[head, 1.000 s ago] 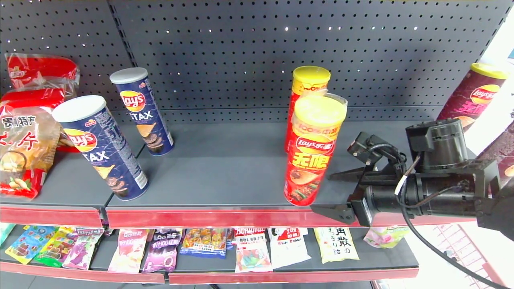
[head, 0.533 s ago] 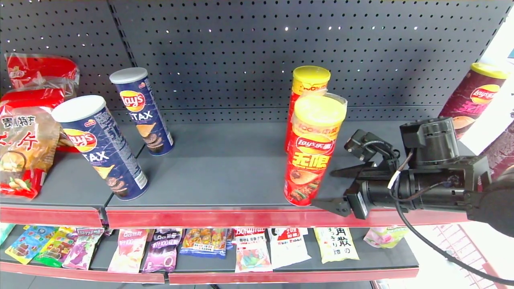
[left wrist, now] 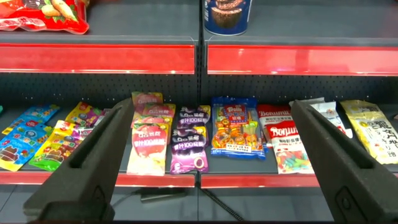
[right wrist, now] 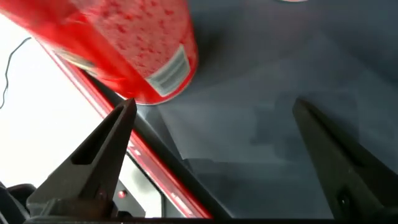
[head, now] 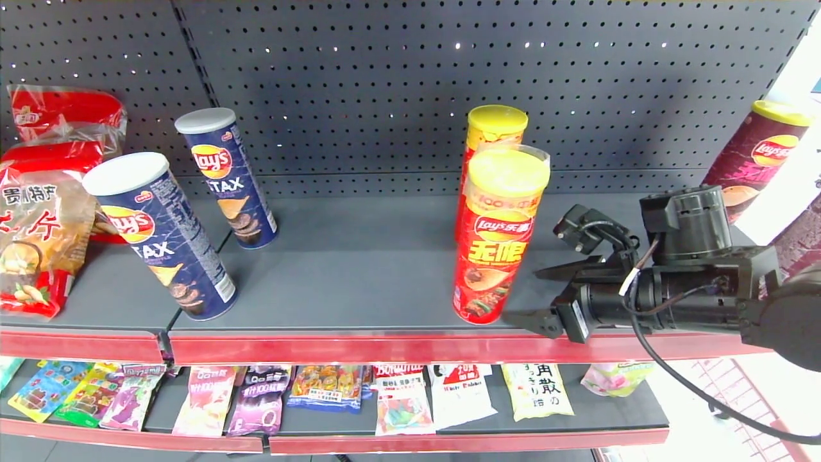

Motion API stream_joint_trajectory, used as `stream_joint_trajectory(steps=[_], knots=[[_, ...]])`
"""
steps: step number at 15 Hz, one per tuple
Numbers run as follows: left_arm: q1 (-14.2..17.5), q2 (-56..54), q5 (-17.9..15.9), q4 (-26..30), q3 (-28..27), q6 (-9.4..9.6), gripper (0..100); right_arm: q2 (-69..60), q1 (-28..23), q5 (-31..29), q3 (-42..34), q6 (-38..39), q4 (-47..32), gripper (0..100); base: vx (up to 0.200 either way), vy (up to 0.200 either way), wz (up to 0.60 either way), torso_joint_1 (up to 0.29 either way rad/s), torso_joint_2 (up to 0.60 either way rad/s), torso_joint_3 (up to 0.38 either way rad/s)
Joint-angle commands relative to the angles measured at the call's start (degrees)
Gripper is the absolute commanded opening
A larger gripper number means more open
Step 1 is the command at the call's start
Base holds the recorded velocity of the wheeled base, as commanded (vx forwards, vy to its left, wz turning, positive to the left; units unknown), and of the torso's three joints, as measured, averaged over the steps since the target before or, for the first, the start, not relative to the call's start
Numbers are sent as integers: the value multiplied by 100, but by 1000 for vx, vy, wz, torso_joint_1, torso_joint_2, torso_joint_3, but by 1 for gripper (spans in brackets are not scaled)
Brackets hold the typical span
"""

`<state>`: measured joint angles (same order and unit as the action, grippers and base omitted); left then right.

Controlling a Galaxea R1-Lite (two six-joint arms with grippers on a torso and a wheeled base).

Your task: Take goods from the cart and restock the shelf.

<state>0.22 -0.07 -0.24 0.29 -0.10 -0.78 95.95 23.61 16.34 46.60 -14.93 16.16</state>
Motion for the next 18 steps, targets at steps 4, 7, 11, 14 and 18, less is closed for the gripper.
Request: stream_joint_trajectory(steps=[4,7,11,14,18], knots=[[4,7,-2,-3,1,-1,100,-50,-234,-8,24,8,1,100,0,0,0,0,0,0],[4,7,-2,6,1,-1,100,-24,-234,-104,50,8,1,100,0,0,0,0,0,0],[4,7,-2,6,1,-1,100,-6,-182,-104,68,8,1,100,0,0,0,0,0,0],[4,7,-2,6,1,-1,100,2,-155,-104,86,8,1,100,0,0,0,0,0,0],[4,7,-2,-3,1,-1,100,11,-85,-104,103,17,1,100,0,0,0,0,0,0]])
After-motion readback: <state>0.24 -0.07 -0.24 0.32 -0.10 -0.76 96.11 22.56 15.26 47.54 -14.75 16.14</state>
